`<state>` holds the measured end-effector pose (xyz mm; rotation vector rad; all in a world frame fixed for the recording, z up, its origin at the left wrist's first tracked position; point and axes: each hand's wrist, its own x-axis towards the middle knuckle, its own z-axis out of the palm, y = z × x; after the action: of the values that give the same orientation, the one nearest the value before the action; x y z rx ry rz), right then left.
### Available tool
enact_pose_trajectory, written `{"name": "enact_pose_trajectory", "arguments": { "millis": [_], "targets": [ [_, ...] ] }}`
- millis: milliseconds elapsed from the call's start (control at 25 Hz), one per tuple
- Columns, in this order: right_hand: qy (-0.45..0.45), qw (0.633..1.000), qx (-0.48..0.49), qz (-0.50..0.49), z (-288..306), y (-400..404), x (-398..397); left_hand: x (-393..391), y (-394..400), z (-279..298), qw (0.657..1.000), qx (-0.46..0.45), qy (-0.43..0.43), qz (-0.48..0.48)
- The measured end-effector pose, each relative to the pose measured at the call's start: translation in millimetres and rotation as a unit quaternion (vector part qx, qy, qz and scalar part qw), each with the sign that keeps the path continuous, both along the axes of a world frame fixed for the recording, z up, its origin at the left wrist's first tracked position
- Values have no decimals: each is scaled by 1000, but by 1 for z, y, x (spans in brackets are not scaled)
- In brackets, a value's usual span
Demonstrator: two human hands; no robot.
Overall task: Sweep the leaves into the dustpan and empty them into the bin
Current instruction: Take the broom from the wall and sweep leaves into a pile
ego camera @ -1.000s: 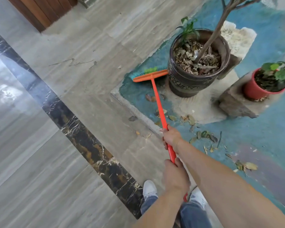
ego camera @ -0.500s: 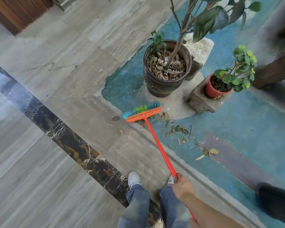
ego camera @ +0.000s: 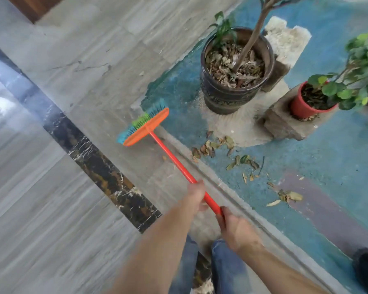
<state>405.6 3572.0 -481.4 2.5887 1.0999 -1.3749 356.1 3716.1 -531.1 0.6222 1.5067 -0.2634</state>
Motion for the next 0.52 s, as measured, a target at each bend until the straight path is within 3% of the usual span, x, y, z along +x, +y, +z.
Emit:
{"name": "enact_pose_trajectory", "arguments": {
  "millis": [40, 160, 240, 360, 520],
  "targets": [
    [12, 999, 22, 26, -24, 29, -5, 0, 19, -28, 997, 35, -2, 64],
    [54, 994, 53, 84, -92, 102, -20, -20, 72, -103, 988, 116, 81, 57],
    [65, 993, 42, 89, -116, 114, -24, -29, 80, -136, 985, 113, 113, 67],
    [59, 996, 23, 69, -117, 68, -8, -8, 35, -145, 991, 95, 86, 39],
    [36, 999, -12, 38, -63, -38, 42, 42, -66, -116, 999, -15, 31, 0]
  ]
}}
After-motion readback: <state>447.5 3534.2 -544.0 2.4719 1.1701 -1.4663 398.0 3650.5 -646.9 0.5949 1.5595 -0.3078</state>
